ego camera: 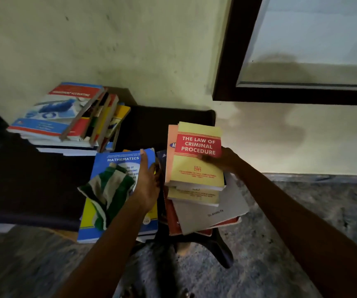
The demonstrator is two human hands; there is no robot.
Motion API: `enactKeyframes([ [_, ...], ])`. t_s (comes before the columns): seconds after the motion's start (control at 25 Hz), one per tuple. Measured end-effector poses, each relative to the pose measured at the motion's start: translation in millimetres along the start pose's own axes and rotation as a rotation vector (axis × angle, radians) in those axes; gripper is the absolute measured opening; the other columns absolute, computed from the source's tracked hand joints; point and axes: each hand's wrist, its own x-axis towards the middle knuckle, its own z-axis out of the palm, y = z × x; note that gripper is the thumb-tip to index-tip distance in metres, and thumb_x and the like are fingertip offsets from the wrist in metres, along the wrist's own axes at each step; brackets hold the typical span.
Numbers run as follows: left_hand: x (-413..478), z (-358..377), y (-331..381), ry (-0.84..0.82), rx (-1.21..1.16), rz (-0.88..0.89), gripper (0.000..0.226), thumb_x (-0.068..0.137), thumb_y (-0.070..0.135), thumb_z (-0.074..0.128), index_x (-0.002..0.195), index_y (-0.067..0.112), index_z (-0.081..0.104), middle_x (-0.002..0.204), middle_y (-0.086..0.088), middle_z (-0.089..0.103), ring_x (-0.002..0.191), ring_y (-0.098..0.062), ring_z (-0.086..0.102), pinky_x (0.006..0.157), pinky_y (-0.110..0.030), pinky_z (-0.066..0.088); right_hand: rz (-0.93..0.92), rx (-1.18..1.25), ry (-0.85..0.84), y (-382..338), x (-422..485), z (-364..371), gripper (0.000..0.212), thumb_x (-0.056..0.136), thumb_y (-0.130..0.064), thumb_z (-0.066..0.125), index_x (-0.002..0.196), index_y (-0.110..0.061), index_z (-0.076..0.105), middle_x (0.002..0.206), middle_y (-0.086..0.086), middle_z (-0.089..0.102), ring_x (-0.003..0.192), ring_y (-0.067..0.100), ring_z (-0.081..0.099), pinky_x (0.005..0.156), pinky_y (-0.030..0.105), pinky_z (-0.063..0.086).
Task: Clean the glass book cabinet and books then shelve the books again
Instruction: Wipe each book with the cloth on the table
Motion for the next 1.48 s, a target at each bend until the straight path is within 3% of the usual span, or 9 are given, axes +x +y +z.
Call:
enactKeyframes([
  [0.08,6.7,6.5,7.3,-0.054,0.016,0.017,0.065,0.083,0.074,0.031,0.104,0.020,0.062,0.089,-0.008,0.070,0.082,-0.022,0.066,0.077,-0.036,0.048,-0.015,0.031,-0.011,2.7,4.0,-1.3,0.065,0.070,-0.061,0.068,0.120,-0.023,0.054,0.117,0.003,0.063,0.102,0.022,0.063,0.087,0.036,0.052],
  [0.2,19.4,17.3,17.9,-0.144,0.099,-0.005,0.069,0.081,0.076,0.030,0.120,0.025,0.054,0.117,-0.013,0.064,0.102,-0.029,0.063,0.080,-0.042,0.050,-0.024,0.050,-0.021,1.5,6.3,-1.8,0.069,0.064,-0.065,0.067,0.118,-0.023,0.055,0.113,0.002,0.065,0.098,0.020,0.065,0.079,0.030,0.053],
  [0.36,14.3,23.4,2.3,-0.190,0.114,0.011,0.060,0.088,0.067,0.027,0.112,0.024,0.061,0.114,-0.016,0.066,0.099,-0.031,0.066,0.082,-0.044,0.055,-0.052,0.306,0.061,1.6,-11.7,11.5,0.063,0.067,-0.057,0.072,0.117,-0.023,0.054,0.109,0.000,0.067,0.091,0.017,0.067,0.078,0.033,0.056],
  [0.68,-3.7,37.9,-38.7,-0.032,0.244,0.166,0.102,0.068,0.080,0.051,0.147,0.021,0.028,0.139,-0.011,0.050,0.119,-0.028,0.056,0.098,-0.052,0.046,-0.050,0.525,0.161,16.9,-64.3,34.7,0.048,0.081,-0.036,0.068,0.122,-0.020,0.050,0.108,0.000,0.067,0.084,0.008,0.068,0.060,0.016,0.052],
  [0.84,-18.9,34.2,-38.1,-0.091,0.169,0.166,0.062,0.092,0.058,0.034,0.133,0.014,0.050,0.121,-0.016,0.062,0.106,-0.032,0.062,0.088,-0.052,0.052,-0.032,0.489,0.127,23.6,-78.8,30.5,0.042,0.091,-0.038,0.053,0.129,-0.022,0.045,0.110,-0.001,0.065,0.091,0.010,0.066,0.066,0.018,0.054],
  [1.0,-17.1,20.9,-42.9,-0.117,0.226,0.266,0.072,0.085,0.068,0.042,0.137,0.020,0.045,0.127,-0.012,0.060,0.107,-0.026,0.063,0.086,-0.045,0.055,0.266,0.157,0.241,73.6,-85.8,15.6,0.054,0.094,-0.049,0.041,0.136,-0.015,0.046,0.137,0.011,0.049,0.121,0.027,0.050,0.096,0.036,0.040],
  [1.12,-26.1,14.6,-58.4,-0.109,0.449,0.374,0.055,0.088,0.052,0.052,0.138,0.036,0.035,0.129,0.010,0.053,0.116,-0.014,0.055,0.092,-0.031,0.049,0.292,0.242,0.128,88.5,-112.9,30.9,0.047,0.094,-0.045,0.046,0.130,-0.016,0.051,0.128,0.011,0.055,0.097,0.020,0.054,0.078,0.028,0.042],
  [1.24,-32.5,19.4,-66.4,-0.106,0.519,0.440,0.059,0.092,0.016,0.055,0.144,0.021,0.029,0.121,0.004,0.056,0.097,0.003,0.057,0.071,-0.008,0.049,0.178,0.366,0.248,88.1,-118.8,37.0,0.041,0.095,-0.037,0.049,0.130,-0.017,0.049,0.119,0.011,0.059,0.083,0.017,0.056,0.057,0.023,0.045],
  [1.48,-28.3,15.6,-46.0,-0.096,0.534,0.361,0.048,0.095,0.016,0.050,0.141,0.018,0.036,0.121,-0.003,0.056,0.107,-0.019,0.056,0.072,-0.017,0.050,0.204,0.628,0.424,75.8,-110.4,64.0,0.035,0.096,-0.030,0.049,0.126,-0.012,0.052,0.108,0.015,0.059,0.082,0.028,0.058,0.055,0.031,0.048],
])
